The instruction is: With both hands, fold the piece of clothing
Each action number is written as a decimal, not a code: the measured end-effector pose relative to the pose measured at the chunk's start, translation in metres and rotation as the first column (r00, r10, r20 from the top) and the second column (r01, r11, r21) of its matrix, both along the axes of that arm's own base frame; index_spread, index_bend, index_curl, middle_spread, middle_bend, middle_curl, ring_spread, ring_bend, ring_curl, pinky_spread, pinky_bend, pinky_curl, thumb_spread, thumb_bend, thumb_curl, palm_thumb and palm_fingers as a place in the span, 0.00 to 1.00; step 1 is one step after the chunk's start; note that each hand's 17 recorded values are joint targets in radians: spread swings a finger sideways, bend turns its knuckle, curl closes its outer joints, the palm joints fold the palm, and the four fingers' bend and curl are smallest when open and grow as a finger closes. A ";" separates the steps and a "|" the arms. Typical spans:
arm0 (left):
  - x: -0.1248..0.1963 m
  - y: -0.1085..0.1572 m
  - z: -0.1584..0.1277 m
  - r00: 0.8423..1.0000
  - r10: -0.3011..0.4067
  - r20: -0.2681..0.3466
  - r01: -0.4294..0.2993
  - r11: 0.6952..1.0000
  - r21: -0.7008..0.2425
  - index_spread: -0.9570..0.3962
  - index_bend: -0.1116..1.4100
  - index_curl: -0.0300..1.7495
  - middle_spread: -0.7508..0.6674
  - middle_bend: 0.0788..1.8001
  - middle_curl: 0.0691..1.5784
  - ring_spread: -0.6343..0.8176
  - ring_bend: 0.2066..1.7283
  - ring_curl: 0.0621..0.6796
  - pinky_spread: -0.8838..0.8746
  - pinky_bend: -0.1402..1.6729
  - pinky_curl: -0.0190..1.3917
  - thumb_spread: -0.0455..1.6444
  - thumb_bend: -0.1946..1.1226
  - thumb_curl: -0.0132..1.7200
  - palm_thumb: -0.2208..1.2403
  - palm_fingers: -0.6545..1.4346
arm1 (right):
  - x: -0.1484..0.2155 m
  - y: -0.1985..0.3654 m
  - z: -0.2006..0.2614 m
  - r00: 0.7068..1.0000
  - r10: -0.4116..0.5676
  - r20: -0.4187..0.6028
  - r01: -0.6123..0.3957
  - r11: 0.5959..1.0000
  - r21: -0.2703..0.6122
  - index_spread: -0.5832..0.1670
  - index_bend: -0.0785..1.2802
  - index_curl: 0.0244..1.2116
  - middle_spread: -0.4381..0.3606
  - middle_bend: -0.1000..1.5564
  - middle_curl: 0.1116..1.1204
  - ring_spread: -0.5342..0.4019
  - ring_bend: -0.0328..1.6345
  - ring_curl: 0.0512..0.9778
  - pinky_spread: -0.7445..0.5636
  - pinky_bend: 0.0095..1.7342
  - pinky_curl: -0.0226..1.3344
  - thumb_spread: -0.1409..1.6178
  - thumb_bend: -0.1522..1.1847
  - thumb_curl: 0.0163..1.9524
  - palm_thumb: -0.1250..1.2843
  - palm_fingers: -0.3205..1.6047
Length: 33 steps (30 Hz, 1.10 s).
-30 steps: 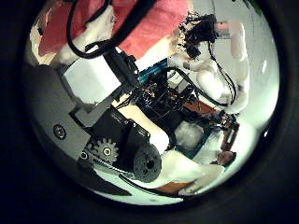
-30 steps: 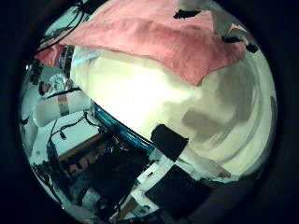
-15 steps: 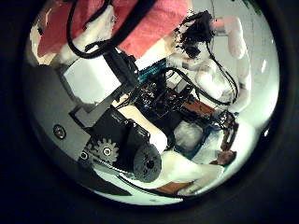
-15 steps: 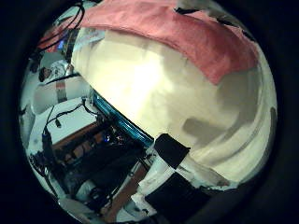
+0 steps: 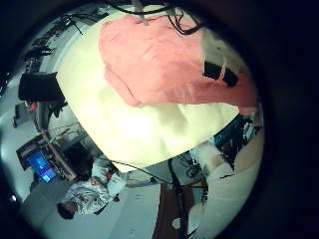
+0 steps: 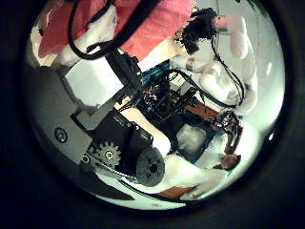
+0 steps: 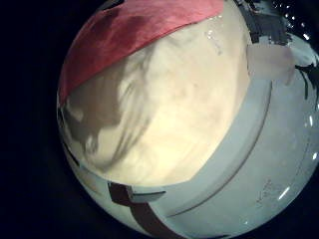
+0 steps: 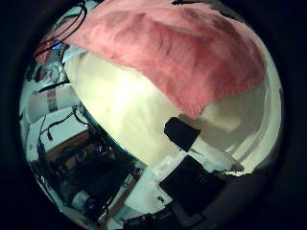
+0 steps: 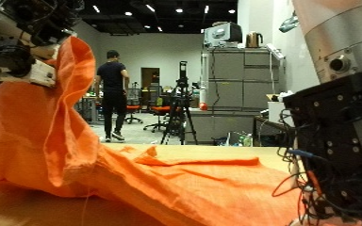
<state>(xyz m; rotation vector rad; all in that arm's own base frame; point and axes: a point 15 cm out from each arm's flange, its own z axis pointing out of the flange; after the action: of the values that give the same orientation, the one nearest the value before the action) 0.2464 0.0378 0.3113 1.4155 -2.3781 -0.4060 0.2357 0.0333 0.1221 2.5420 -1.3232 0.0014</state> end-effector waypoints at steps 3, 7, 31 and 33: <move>0.000 0.000 0.001 1.000 0.002 -0.001 -0.002 1.000 0.000 0.18 0.20 0.54 0.15 0.57 0.31 0.01 0.36 0.61 0.04 0.44 0.35 0.66 0.13 0.19 0.66 0.85 | -0.003 0.000 -0.006 1.000 0.006 -0.028 -0.006 1.000 -0.009 0.42 0.21 0.34 0.50 0.27 0.33 0.55 0.30 0.25 0.69 0.10 0.28 0.61 0.09 0.16 0.49 0.38; -0.001 0.000 0.003 1.000 0.003 -0.006 -0.003 1.000 0.000 0.18 0.20 0.54 0.15 0.57 0.31 0.01 0.36 0.61 0.04 0.44 0.35 0.66 0.13 0.19 0.66 0.85 | -0.006 0.001 -0.009 0.999 0.008 -0.046 -0.009 1.000 -0.017 0.37 0.25 0.36 0.47 0.27 0.33 0.49 0.33 0.26 0.63 0.09 0.26 0.60 0.09 0.16 0.49 0.44; -0.005 -0.007 0.027 0.997 -0.027 -0.067 0.023 0.998 -0.060 0.17 0.20 0.54 0.14 0.57 0.31 0.01 0.37 0.60 0.04 0.44 0.34 0.66 0.13 0.19 0.66 0.85 | 0.032 0.010 0.032 0.996 0.020 0.087 -0.021 1.000 0.019 0.29 0.65 0.66 0.32 0.66 0.66 0.28 0.69 0.59 0.24 0.60 0.49 0.72 0.15 0.19 0.76 0.84; -0.005 -0.006 0.029 0.997 -0.021 -0.069 0.017 0.998 -0.064 0.17 0.20 0.54 0.14 0.57 0.31 0.01 0.37 0.60 0.04 0.44 0.34 0.66 0.13 0.19 0.66 0.85 | 0.033 0.004 0.039 0.996 0.001 0.084 -0.002 1.000 0.019 0.31 0.69 0.68 0.33 0.70 0.69 0.29 0.73 0.62 0.26 0.63 0.52 0.75 0.16 0.20 0.79 0.81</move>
<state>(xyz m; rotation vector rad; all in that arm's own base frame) 0.2418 0.0319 0.3406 1.3297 -2.3292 -0.3753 0.2691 0.0372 0.1611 2.5854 -1.3584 0.0973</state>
